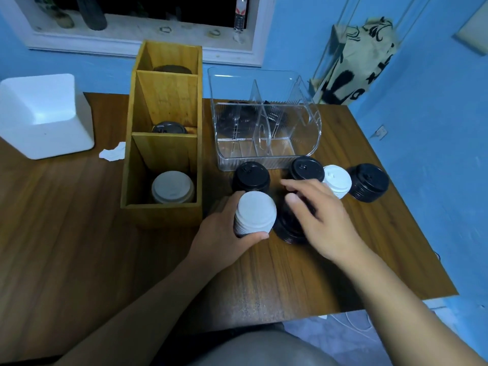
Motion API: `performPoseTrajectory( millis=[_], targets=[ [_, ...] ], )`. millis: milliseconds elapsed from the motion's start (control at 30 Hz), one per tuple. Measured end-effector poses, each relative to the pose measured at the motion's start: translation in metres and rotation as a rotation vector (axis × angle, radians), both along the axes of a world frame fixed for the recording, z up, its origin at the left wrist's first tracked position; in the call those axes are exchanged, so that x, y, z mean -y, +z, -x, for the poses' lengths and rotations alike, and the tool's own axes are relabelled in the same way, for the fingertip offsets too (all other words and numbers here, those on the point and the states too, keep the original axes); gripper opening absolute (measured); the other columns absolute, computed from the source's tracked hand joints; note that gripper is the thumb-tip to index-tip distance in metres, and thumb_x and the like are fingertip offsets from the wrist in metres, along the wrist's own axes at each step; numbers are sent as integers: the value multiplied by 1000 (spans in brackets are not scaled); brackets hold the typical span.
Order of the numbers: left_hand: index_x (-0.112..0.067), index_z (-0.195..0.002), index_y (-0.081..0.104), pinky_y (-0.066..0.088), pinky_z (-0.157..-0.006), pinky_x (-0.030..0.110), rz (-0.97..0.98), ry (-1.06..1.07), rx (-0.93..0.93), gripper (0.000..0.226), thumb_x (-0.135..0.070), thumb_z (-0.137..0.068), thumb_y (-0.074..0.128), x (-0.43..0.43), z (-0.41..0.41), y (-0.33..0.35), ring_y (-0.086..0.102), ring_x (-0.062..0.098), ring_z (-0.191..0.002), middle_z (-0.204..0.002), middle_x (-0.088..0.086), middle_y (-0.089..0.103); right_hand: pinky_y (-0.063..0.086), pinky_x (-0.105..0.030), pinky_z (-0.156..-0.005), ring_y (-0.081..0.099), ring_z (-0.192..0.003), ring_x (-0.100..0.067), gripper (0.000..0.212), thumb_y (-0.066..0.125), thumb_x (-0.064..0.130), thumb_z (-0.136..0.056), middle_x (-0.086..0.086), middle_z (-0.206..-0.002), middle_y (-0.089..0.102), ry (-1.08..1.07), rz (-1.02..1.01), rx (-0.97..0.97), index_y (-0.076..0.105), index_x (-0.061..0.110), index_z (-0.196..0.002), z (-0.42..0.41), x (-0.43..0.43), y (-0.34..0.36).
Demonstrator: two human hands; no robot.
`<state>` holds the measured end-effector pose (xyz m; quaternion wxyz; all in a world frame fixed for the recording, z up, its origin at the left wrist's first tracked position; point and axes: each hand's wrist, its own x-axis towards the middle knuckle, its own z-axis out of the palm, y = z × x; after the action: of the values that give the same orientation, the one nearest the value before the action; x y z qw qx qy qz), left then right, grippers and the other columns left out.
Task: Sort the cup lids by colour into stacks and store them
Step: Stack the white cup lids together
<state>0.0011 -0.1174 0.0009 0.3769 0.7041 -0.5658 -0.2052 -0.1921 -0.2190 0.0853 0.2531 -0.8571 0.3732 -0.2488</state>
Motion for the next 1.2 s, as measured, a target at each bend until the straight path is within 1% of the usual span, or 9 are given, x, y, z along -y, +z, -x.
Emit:
performPoseTrajectory(
  millis=[67,133,300,467,533,633,767,1033,1200],
  targets=[
    [-34,-150,31,32,-106,16,-10,-1,10,94,-64,-74,78,0,0,-2,42,2,-130,-144,-13,48,48,-42,-99,58,-116,-11,27,64,23,-95,15,-117,65,-88,-12,83,68,31,-121,48,10,-8],
    [-33,-150,33,36,-107,19,2,8,26,94,-66,-73,77,1,-1,-3,44,4,-130,-143,-12,49,48,-46,-99,55,-120,-10,49,74,9,-86,21,-123,62,-115,-115,-19,64,41,-122,87,18,-21],
    [-33,-148,36,38,-101,20,21,10,41,92,-68,-72,76,1,0,-3,45,5,-125,-139,-12,51,40,-47,-112,40,-136,-9,67,79,47,-79,18,-142,52,-8,-144,-338,52,42,-140,118,14,-49],
    [-32,-147,35,33,-100,17,14,6,65,96,-77,-70,68,-1,2,1,41,1,-125,-139,-11,50,47,-43,-103,55,-119,-14,62,74,61,-71,17,-126,63,-230,-127,-172,60,39,-128,122,12,-43],
    [-32,-147,35,33,-101,17,17,1,76,96,-78,-69,65,-1,2,1,40,1,-125,-140,-11,50,51,-48,-98,59,-117,-14,60,74,62,-72,16,-124,64,-315,-120,-38,61,40,-126,115,14,-32],
    [-32,-147,35,37,-102,20,12,-5,78,94,-72,-72,74,0,1,0,45,5,-126,-139,-11,51,47,-42,-105,57,-122,-12,57,78,58,-78,19,-129,63,-171,-24,33,62,38,-130,67,2,-12],
    [-26,-147,41,43,-98,27,51,-14,87,91,-70,-74,71,0,2,1,51,12,-122,-134,-6,57,36,-29,-110,49,-127,-13,63,73,54,-82,11,-134,58,122,90,-82,60,31,-139,-3,-15,-6],
    [-25,-147,42,43,-105,29,12,13,0,89,-48,-73,85,2,0,-2,50,12,-126,-137,-6,55,37,-27,-106,40,-125,-14,66,75,52,-83,10,-140,51,179,34,-278,53,38,-144,-33,-12,-9],
    [-30,-144,41,45,-104,32,-32,12,-88,85,-53,-71,78,1,0,2,52,10,-124,-136,-9,55,39,-35,-103,44,-125,-14,70,54,74,-81,15,-142,53,153,131,-416,50,45,-144,-36,-11,-8]
  ],
)
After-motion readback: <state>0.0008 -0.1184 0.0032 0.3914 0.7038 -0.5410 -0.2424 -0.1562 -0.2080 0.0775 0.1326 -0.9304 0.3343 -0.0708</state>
